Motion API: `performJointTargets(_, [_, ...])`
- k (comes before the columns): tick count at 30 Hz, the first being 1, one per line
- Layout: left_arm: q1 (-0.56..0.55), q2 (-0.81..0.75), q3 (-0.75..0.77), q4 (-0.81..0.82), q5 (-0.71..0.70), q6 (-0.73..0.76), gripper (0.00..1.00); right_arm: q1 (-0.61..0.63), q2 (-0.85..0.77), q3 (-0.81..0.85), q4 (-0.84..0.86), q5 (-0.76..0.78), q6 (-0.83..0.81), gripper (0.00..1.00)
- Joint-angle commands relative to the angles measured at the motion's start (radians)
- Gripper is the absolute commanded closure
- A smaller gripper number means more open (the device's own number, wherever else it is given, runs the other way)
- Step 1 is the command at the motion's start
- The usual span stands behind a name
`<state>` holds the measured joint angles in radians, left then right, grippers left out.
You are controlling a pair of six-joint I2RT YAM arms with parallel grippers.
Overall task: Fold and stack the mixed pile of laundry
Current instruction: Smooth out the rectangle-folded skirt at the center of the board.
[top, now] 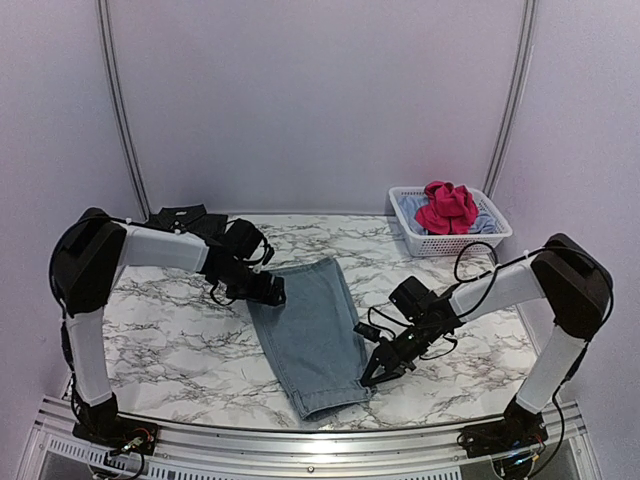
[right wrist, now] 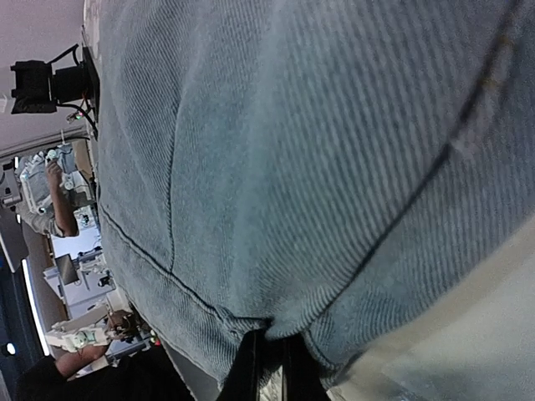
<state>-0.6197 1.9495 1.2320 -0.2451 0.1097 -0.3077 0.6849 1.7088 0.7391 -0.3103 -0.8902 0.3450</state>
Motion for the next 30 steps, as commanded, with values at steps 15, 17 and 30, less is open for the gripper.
performJointTargets(15, [0.066, -0.296, 0.141, -0.039, -0.114, 0.162, 0.01, -0.046, -0.005, 0.436, -0.224, 0.049, -0.087, 0.54])
performJointTargets(17, [0.067, -0.398, 0.025, 0.045, -0.088, 0.052, 0.01, -0.028, 0.045, 0.485, -0.226, 0.033, -0.105, 0.54])
performJointTargets(30, [-0.128, -0.518, -0.489, 0.418, 0.236, -0.164, 0.04, 0.067, 0.258, 0.327, -0.030, -0.137, -0.120, 0.57])
